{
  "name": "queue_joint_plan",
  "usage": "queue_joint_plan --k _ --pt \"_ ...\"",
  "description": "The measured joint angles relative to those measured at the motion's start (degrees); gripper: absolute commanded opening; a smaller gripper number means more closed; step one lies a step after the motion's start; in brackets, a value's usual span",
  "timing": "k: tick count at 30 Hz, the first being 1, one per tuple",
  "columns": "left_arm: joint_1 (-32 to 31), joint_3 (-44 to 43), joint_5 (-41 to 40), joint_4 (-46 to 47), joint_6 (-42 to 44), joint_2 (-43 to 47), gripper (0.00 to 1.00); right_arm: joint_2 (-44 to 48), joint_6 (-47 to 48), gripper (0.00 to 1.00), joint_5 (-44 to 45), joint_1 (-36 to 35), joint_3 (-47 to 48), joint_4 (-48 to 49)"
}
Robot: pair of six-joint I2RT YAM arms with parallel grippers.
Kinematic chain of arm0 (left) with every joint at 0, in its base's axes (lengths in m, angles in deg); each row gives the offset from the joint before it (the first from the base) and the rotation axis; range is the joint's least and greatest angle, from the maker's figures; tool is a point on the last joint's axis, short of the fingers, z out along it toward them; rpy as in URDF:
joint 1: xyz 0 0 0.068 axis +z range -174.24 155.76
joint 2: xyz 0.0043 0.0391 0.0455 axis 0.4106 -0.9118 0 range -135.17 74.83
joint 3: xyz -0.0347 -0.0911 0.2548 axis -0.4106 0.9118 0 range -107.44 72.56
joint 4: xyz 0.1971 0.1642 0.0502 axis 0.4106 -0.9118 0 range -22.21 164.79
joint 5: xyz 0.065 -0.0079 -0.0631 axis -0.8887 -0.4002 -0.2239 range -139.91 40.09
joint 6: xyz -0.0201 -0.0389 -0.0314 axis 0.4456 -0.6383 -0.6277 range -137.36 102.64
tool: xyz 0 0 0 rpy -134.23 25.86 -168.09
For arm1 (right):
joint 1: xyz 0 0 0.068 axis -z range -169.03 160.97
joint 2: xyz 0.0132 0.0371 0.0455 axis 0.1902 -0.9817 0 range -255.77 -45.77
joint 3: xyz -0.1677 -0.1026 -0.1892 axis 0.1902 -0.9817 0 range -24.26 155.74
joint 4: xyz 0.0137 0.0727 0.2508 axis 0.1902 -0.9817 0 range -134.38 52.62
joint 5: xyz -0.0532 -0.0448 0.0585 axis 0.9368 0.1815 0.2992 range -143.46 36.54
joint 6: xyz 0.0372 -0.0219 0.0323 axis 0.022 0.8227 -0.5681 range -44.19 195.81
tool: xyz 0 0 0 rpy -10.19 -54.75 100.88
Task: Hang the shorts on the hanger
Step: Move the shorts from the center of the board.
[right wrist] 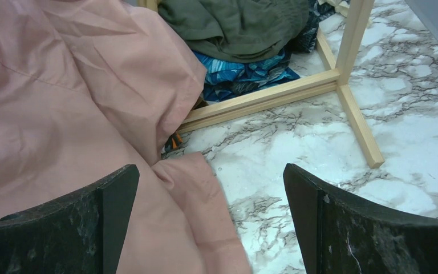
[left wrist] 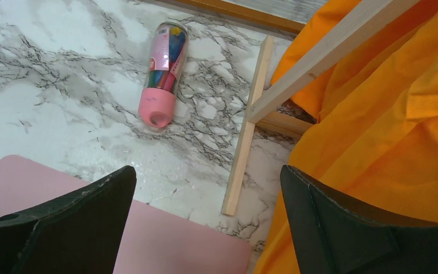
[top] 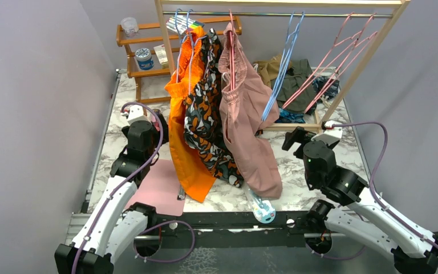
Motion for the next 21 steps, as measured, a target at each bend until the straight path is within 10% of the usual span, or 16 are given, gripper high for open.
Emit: queue_joint_plan --k 21 --pt "-0.1 1.6 0.6 0.5 0.9 2.0 0.99 -1.2 8.3 1.00 -14.6 0.0 0.0 6.9"
